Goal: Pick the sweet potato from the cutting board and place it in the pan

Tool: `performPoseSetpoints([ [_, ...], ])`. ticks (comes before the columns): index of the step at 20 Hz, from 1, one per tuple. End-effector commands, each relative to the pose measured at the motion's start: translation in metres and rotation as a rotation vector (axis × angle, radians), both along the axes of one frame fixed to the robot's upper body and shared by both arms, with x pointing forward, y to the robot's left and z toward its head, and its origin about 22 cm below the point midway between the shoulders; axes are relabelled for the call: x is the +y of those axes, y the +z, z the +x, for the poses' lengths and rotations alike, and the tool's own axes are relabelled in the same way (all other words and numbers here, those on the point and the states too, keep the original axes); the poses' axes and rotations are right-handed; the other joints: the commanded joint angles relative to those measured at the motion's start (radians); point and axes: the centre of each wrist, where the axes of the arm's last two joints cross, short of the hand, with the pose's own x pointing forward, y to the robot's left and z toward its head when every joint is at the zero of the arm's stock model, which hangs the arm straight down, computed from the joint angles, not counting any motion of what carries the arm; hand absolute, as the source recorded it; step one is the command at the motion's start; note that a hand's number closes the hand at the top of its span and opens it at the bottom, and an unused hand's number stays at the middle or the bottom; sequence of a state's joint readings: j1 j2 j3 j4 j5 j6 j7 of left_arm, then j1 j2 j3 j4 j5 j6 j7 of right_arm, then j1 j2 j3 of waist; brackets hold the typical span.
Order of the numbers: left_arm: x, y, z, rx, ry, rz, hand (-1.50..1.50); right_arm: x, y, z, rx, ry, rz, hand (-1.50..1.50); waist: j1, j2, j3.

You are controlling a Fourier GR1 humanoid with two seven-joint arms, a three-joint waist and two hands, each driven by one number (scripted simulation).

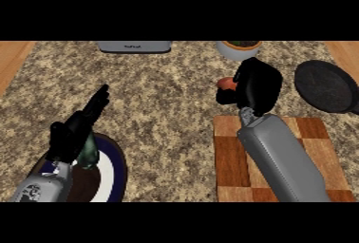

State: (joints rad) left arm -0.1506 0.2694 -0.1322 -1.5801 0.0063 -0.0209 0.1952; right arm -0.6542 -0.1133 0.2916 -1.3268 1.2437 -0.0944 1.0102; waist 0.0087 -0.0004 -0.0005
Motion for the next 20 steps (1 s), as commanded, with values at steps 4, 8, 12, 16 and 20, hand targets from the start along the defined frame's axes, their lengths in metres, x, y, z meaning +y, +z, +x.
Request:
performPoseSetpoints([
  [4, 0.005, -0.012, 0.001, -0.007, 0.009, 0.005, 0.00, -0.024, 0.004, 0.015, -0.149, -0.128, 0.082, 1.50, -0.005, 0.002, 0.000],
  [8, 0.008, 0.013, 0.012, -0.028, 0.016, -0.007, 0.00, -0.082, -0.009, 0.020, -0.280, -0.156, 0.196, 1.50, -0.006, 0.006, 0.002],
  [12, 0.005, 0.000, -0.004, -0.014, 0.004, -0.014, 0.00, -0.129, -0.037, 0.030, -0.259, -0.177, 0.204, 1.50, 0.003, 0.005, 0.001],
  [16, -0.003, -0.013, -0.002, -0.010, -0.014, -0.014, 0.00, -0.175, -0.046, 0.043, -0.258, -0.215, 0.116, 1.50, 0.006, 0.010, 0.001],
  [20, 0.016, -0.001, -0.002, -0.009, -0.011, -0.010, 0.00, -0.203, -0.065, 0.047, -0.270, -0.274, 0.067, 1.50, 0.012, 0.009, 0.002],
])
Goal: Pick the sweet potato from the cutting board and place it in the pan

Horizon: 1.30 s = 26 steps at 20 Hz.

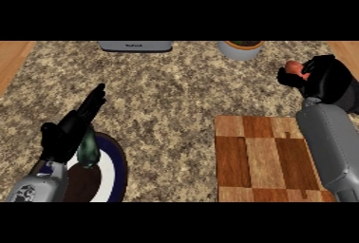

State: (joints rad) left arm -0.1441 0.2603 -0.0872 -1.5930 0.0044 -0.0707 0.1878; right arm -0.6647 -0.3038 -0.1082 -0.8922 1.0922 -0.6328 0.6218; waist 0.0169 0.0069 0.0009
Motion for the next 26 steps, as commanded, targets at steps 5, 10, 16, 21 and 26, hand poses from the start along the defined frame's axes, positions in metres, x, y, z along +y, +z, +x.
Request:
performPoseSetpoints([
  [5, -0.010, 0.011, 0.013, -0.003, -0.009, 0.009, 0.00, -0.078, -0.027, -0.003, -0.017, -0.068, -0.032, 1.50, 0.008, 0.005, 0.001],
  [10, -0.004, 0.012, 0.000, -0.009, -0.017, 0.004, 0.00, -0.115, -0.015, -0.005, -0.020, -0.074, -0.026, 1.50, 0.030, 0.009, 0.003],
  [16, -0.001, 0.023, 0.014, -0.022, -0.044, 0.001, 0.00, -0.128, -0.026, -0.013, -0.021, -0.100, -0.039, 1.50, 0.041, 0.018, 0.004],
  [21, -0.012, 0.008, 0.005, -0.033, -0.032, -0.013, 0.00, -0.167, -0.020, -0.031, 0.094, -0.270, 0.166, 1.50, 0.045, 0.024, 0.004],
  [26, -0.021, 0.012, 0.004, -0.046, -0.052, -0.026, 0.00, -0.174, -0.033, -0.043, 0.189, -0.164, 0.252, -1.50, 0.053, 0.026, 0.008],
])
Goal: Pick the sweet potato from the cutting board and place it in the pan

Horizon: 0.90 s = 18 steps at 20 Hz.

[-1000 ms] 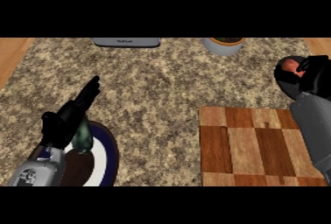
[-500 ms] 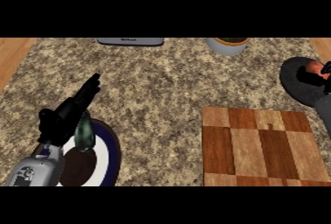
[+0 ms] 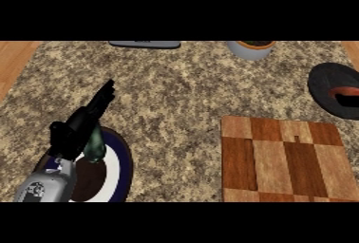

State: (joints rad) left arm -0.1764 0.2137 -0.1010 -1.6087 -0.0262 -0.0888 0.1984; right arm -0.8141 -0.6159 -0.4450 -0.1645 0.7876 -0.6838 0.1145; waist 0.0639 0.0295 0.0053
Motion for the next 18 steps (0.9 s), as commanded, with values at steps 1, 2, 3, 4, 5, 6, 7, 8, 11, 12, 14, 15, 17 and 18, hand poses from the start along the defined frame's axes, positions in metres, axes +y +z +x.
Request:
performPoseSetpoints([
  [1, 0.003, 0.004, 0.009, -0.006, 0.014, 0.013, 0.00, -0.013, -0.003, -0.011, 0.003, 0.015, 0.097, -1.50, -0.001, 0.010, 0.004],
  [2, 0.001, -0.001, 0.009, -0.013, -0.006, 0.006, 0.00, -0.014, 0.001, -0.009, -0.011, 0.020, 0.101, -1.50, 0.000, 0.009, 0.003],
  [3, -0.011, -0.001, 0.003, -0.009, -0.020, 0.002, 0.00, -0.018, 0.009, -0.007, -0.041, 0.018, 0.109, -1.50, 0.012, 0.011, 0.005],
  [4, 0.003, 0.000, 0.005, -0.010, 0.017, -0.003, 0.00, -0.009, -0.002, -0.008, -0.107, 0.029, 0.132, -1.50, 0.008, 0.009, 0.006],
  [5, 0.001, -0.006, -0.001, 0.004, 0.006, 0.005, 0.00, -0.016, 0.002, -0.010, -0.128, 0.030, 0.136, -1.50, 0.011, 0.008, 0.007],
  [6, -0.003, 0.005, 0.006, -0.017, -0.006, -0.004, 0.00, -0.010, 0.015, 0.001, -0.186, 0.032, 0.165, -1.50, 0.016, 0.011, 0.008],
  [7, 0.007, -0.003, 0.002, 0.000, -0.008, 0.005, 0.00, -0.010, 0.005, -0.005, -0.237, 0.040, 0.159, -1.50, 0.008, 0.009, 0.008],
  [8, -0.005, -0.004, -0.002, -0.003, -0.012, -0.009, 0.00, -0.013, 0.008, -0.006, -0.287, 0.047, 0.172, -1.50, 0.004, 0.006, 0.009],
  [11, 0.000, -0.001, 0.000, -0.010, 0.002, -0.007, 0.00, -0.021, 0.025, -0.003, -0.459, 0.039, 0.223, -1.50, -0.005, 0.001, 0.009],
  [12, 0.001, 0.001, 0.003, 0.002, 0.025, 0.005, 0.00, -0.024, 0.021, -0.007, -0.495, 0.042, 0.233, -1.50, -0.014, -0.001, 0.008],
  [14, 0.000, -0.001, 0.000, 0.008, 0.016, -0.002, 0.00, -0.034, 0.021, -0.015, -0.561, 0.062, 0.307, -1.50, -0.016, -0.001, 0.008],
  [15, 0.008, -0.007, 0.000, 0.017, 0.042, 0.003, 0.00, -0.034, 0.013, -0.020, -0.587, 0.094, 0.343, -1.50, -0.022, -0.001, 0.007],
  [17, 0.003, 0.004, 0.005, 0.002, 0.022, 0.020, 0.00, -0.037, 0.003, -0.028, -0.631, 0.104, 0.379, -1.50, -0.022, -0.001, 0.006],
  [18, 0.011, -0.008, -0.001, 0.004, 0.028, 0.000, 0.00, -0.058, 0.004, -0.046, -0.635, 0.122, 0.392, -1.50, -0.027, -0.002, 0.004],
])
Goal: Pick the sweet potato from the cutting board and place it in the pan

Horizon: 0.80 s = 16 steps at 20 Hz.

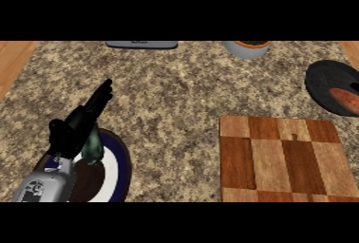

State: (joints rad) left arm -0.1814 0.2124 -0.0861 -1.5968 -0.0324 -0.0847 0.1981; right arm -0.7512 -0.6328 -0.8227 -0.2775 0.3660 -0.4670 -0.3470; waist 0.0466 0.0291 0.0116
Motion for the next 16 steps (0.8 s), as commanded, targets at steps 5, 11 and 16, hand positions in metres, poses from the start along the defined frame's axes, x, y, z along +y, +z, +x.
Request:
performPoseSetpoints([
  [5, 0.002, -0.014, -0.005, 0.026, 0.003, 0.020, 0.00, -0.025, -0.040, -0.050, -0.154, 0.133, 0.051, -1.50, -0.014, -0.009, -0.005],
  [11, 0.007, -0.008, 0.001, 0.027, 0.021, 0.008, 0.00, -0.028, -0.068, -0.078, -0.231, 0.170, -0.018, -1.50, -0.023, -0.015, -0.007],
  [16, 0.019, -0.013, -0.007, 0.036, 0.031, 0.025, 0.00, -0.023, -0.088, -0.094, -0.245, 0.211, -0.018, -1.50, -0.031, -0.022, -0.009],
])
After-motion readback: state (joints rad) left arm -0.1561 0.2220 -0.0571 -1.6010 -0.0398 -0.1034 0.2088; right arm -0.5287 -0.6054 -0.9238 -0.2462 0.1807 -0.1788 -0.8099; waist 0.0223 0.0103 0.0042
